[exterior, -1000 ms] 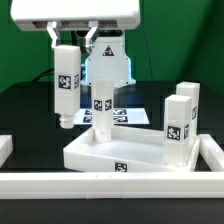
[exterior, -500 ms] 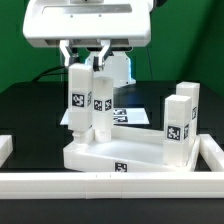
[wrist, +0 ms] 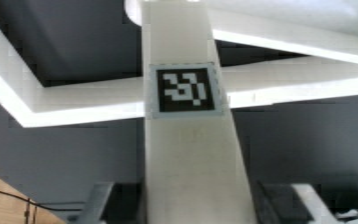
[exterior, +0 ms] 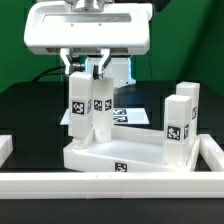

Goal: Assemble desk

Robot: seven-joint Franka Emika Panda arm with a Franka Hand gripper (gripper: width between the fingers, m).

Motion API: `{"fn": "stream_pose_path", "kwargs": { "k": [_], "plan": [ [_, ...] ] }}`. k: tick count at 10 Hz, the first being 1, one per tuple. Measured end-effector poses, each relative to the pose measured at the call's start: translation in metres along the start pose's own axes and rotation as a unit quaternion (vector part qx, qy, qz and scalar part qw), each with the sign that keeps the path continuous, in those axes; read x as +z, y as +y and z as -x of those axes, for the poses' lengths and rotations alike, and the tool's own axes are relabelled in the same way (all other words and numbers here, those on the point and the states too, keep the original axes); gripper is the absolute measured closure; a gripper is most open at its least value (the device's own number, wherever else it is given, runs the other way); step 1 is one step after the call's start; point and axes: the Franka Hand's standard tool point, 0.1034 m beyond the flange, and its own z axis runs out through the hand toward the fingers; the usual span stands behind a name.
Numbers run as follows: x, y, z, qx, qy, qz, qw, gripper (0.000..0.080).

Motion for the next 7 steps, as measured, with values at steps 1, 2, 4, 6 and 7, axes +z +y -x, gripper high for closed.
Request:
{"fn": "stream_pose_path", "kwargs": {
  "k": [1,2,4,6,7],
  "plan": [
    [0.0029,-0.0003,0.0032,-0.001,-0.003,0.0,1.0,0.0511],
    [0.0054,-0.0017,0.0054,-0.002,-0.006,0.0,1.0,0.0511],
    [0.009,-0.0025,0.008,-0.004,-0.005,0.001,1.0,0.0511],
    [0.0124,-0.0001,0.0096,-0.004,0.002,0.005,1.0,0.0511],
    [0.0124,-0.0001,0.0096,-0.004,0.002,0.005,1.0,0.0511]
  ]
}}
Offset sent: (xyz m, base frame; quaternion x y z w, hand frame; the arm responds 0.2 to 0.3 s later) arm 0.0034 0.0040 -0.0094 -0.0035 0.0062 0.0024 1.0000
